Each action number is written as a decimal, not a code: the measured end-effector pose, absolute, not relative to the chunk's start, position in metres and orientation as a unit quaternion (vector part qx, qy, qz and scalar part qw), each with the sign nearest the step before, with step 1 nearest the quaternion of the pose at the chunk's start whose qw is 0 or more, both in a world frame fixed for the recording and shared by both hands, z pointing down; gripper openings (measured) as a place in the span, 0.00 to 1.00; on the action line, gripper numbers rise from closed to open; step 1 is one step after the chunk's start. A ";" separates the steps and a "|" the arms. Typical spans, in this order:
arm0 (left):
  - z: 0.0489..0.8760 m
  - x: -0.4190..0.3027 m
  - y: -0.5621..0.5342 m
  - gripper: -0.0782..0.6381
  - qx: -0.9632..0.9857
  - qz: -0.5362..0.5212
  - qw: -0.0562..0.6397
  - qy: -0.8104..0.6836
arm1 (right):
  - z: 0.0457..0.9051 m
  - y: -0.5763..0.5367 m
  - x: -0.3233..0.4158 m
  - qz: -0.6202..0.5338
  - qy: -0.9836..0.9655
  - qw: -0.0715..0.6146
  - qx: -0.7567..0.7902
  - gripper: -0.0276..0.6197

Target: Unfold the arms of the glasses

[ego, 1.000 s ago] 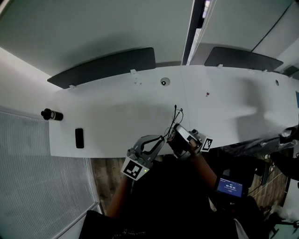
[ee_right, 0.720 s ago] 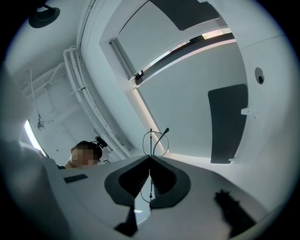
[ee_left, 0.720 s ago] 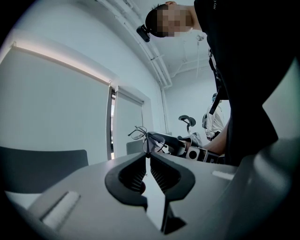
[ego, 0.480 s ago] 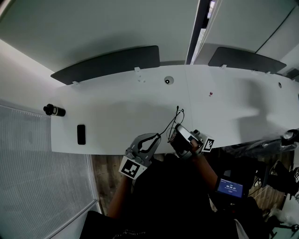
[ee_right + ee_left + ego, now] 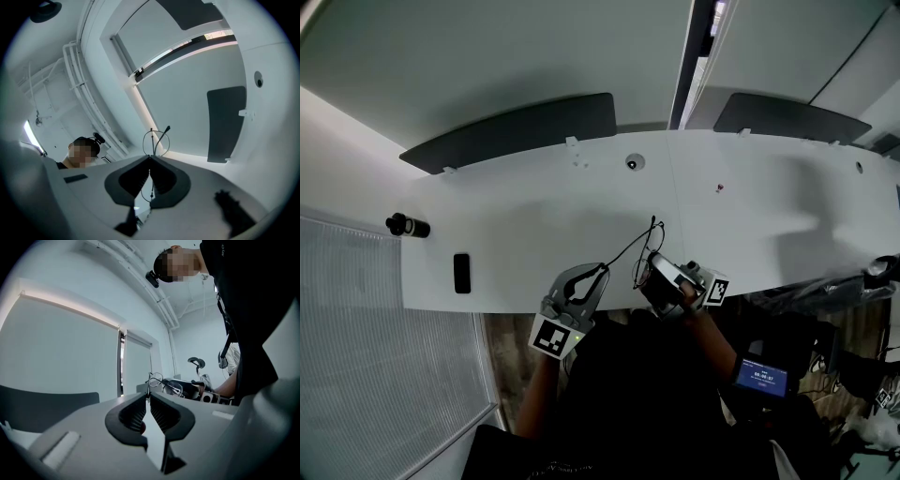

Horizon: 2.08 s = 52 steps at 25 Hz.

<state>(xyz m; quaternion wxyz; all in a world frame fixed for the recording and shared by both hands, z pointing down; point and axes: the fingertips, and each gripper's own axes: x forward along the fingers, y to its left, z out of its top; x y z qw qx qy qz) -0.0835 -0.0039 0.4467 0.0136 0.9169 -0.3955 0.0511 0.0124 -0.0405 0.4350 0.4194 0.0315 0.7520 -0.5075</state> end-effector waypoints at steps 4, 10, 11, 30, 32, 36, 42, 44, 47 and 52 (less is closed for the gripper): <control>0.439 -0.090 -0.007 0.16 0.913 0.057 0.004 -0.403 | 0.435 -0.041 0.012 -0.509 0.752 0.417 0.033 0.06; 0.433 -0.100 -0.011 0.16 0.910 0.064 -0.011 -0.409 | 0.434 -0.040 0.008 -0.509 0.755 0.411 0.039 0.06; 0.432 -0.102 -0.012 0.16 0.909 0.064 -0.012 -0.411 | 0.434 -0.040 0.007 -0.509 0.756 0.409 0.040 0.06; 0.426 -0.143 -0.014 0.16 0.888 0.038 -0.013 -0.458 | 0.436 -0.021 -0.017 -0.525 0.769 0.360 0.057 0.06; 0.425 -0.147 -0.015 0.16 0.884 0.027 -0.005 -0.466 | 0.442 -0.016 -0.019 -0.533 0.766 0.353 0.067 0.06; 0.424 -0.152 -0.018 0.17 0.880 0.018 0.001 -0.474 | 0.450 -0.011 -0.020 -0.543 0.765 0.339 0.076 0.06; 0.427 -0.157 -0.021 0.17 0.877 0.021 0.007 -0.479 | 0.455 -0.007 -0.021 -0.555 0.759 0.327 0.087 0.06; 0.427 -0.160 -0.024 0.17 0.875 0.002 0.014 -0.484 | 0.451 -0.007 -0.022 -0.555 0.761 0.327 0.083 0.06; 0.427 -0.167 -0.028 0.17 0.869 -0.030 0.031 -0.493 | 0.451 -0.006 -0.025 -0.557 0.760 0.324 0.082 0.06; 0.440 -0.174 -0.026 0.18 0.864 -0.039 0.063 -0.498 | 0.463 0.000 -0.031 -0.582 0.752 0.299 0.078 0.06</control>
